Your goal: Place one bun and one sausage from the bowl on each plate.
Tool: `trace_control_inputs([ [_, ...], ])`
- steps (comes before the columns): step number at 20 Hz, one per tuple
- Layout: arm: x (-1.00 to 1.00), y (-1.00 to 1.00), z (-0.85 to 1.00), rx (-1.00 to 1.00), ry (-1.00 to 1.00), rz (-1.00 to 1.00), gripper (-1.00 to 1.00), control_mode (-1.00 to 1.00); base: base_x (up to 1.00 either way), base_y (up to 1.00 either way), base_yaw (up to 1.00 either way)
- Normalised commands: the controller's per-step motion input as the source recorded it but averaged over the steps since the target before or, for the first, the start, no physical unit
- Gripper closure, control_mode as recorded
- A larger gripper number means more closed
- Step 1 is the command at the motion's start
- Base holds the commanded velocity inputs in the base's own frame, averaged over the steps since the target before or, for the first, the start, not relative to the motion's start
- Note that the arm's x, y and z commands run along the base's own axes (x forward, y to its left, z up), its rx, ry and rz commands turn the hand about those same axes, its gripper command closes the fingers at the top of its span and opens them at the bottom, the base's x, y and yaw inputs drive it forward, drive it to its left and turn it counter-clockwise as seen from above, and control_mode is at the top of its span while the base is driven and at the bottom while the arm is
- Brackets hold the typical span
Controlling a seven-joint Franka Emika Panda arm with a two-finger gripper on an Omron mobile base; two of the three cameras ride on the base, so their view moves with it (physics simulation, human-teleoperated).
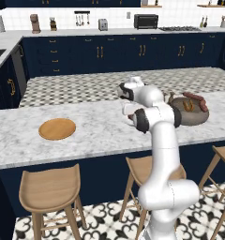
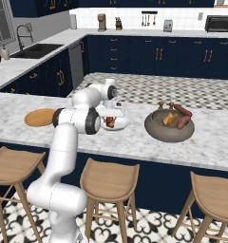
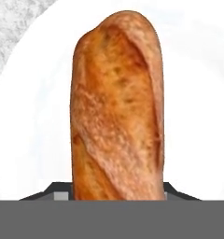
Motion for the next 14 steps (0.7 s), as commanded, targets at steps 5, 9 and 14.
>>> trace_control_inputs([
  [5, -0.01, 0.08, -0.17, 0.0, -0.17, 0.0, -1.0, -1.0, 0.0, 0.0, 0.0],
  [9, -0.01, 0.0, 0.0, 0.0, 0.0, 0.0, -1.0, -1.0, 0.0, 0.0, 0.0],
  [14, -0.1, 0.0, 0.21, 0.0, 0.0, 0.0, -1.0, -1.0, 0.0, 0.0, 0.0],
])
